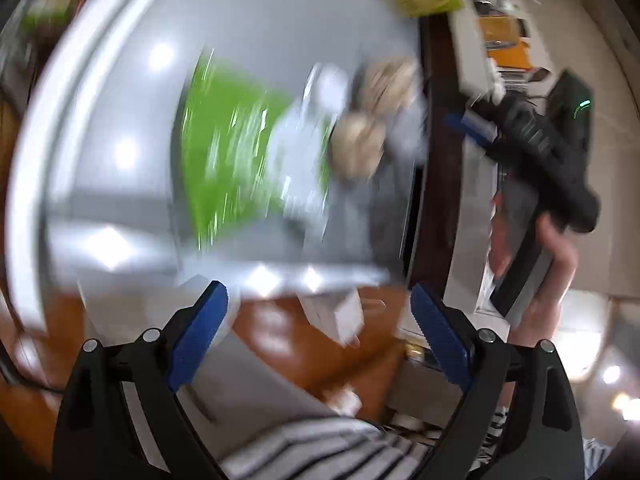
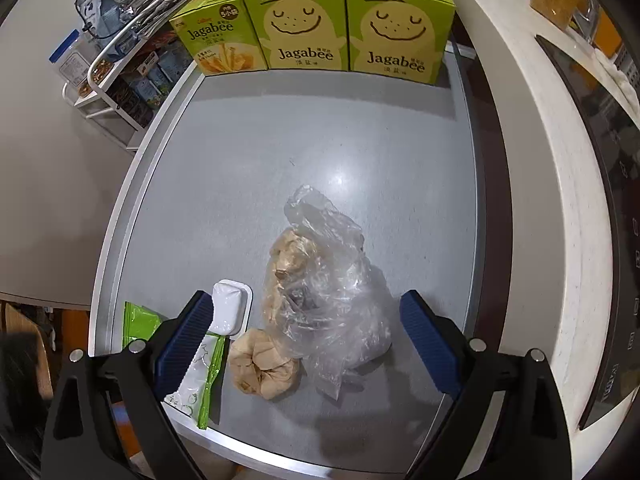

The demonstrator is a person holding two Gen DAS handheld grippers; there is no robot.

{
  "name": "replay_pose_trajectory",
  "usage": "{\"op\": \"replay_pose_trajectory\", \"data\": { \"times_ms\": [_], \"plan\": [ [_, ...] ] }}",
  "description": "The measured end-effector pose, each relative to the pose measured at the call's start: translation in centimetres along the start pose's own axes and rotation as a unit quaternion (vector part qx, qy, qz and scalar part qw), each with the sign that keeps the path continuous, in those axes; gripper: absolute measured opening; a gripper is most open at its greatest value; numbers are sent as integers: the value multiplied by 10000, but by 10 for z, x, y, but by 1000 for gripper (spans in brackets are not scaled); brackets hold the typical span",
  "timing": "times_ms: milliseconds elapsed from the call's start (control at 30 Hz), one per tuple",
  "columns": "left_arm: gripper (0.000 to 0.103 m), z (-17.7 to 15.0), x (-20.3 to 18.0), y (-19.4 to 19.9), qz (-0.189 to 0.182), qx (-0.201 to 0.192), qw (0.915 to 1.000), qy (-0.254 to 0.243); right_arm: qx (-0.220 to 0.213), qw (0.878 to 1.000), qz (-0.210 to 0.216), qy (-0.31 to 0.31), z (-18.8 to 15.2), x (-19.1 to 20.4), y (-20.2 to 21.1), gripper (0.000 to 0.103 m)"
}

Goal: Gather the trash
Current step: 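Position the left tool at the green Jagabee bag and the right tool at the plastic bread bag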

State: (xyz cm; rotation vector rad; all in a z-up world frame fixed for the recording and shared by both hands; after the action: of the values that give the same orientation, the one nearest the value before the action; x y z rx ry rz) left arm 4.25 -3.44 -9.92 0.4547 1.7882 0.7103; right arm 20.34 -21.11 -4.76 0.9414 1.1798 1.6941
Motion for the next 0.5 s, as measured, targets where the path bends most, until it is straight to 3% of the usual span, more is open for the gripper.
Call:
{"op": "replay_pose_trajectory", "data": {
  "times_ms": [33, 100, 267, 433, 500],
  "plan": [
    [94, -5, 4, -6, -177, 89, 9997, 107, -12, 10000, 31, 0, 1, 1, 0, 93],
    [94, -3, 7, -12, -133, -15, 9998, 154, -20, 10000, 55, -12, 2, 1, -1, 93],
    [94, 40, 16, -5, -651, -597, 9944, 584, 12, 10000, -20, -38, 2, -2, -7, 93],
    [94, 90, 22, 22, -680, -1187, 9870, 849, 127, 9999, 42, -27, -2, -4, -12, 93],
    [94, 102, 19, 28, -731, -1208, 9867, 805, 132, 9999, 20, 79, -3, 0, -13, 94]
  ]
}}
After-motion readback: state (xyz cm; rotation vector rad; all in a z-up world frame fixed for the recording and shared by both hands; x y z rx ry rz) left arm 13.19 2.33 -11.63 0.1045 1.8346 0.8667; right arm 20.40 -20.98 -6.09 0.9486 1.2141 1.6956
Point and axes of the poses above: each gripper's, at about its wrist camera, not at the fingertips, and y roughly against the way its jaws point, x to its left, z to its top, the point moved 3 cm from there along -y, roughly the way its jaws point, and after that the axes turned 5 degrees about y, right-handed, at the moved point
